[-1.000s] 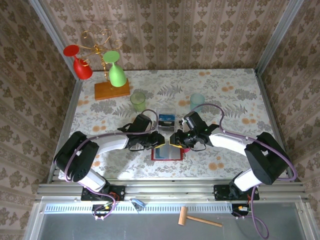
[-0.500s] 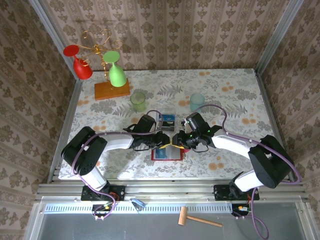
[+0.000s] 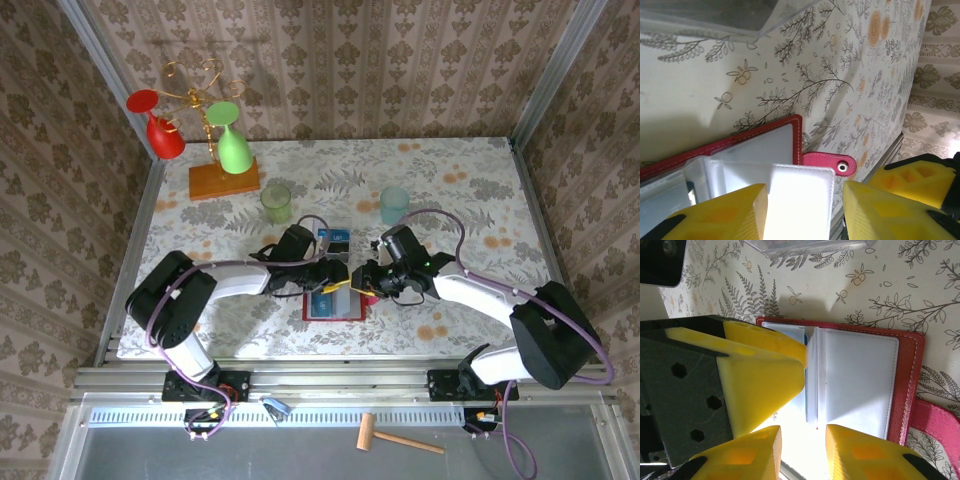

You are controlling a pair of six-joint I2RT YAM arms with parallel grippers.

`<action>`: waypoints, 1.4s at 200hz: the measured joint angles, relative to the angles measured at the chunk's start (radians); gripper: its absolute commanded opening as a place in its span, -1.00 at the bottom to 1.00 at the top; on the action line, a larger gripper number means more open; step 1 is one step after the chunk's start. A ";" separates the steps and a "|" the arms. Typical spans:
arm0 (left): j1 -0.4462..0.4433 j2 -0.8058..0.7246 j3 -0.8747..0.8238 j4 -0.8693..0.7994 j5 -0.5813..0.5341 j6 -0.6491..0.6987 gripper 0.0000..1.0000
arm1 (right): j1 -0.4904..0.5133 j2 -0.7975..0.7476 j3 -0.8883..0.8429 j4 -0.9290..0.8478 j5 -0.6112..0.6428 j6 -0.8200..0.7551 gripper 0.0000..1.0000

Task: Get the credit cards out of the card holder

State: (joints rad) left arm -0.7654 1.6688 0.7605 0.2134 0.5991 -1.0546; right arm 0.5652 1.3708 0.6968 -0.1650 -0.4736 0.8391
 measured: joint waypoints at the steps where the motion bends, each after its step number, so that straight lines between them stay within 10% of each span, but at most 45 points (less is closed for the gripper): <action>1: 0.000 0.000 0.000 0.000 0.000 0.000 -0.10 | 0.000 0.000 0.000 0.000 0.000 0.000 -0.41; 280: 0.073 -0.112 -0.096 -0.006 -0.009 0.012 -0.11 | -0.011 0.185 -0.021 0.011 -0.003 -0.036 -0.42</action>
State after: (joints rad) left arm -0.6922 1.5570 0.6643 0.2073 0.5903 -1.0424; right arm 0.5541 1.5562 0.6758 -0.1543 -0.4763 0.8028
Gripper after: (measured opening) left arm 0.445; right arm 0.290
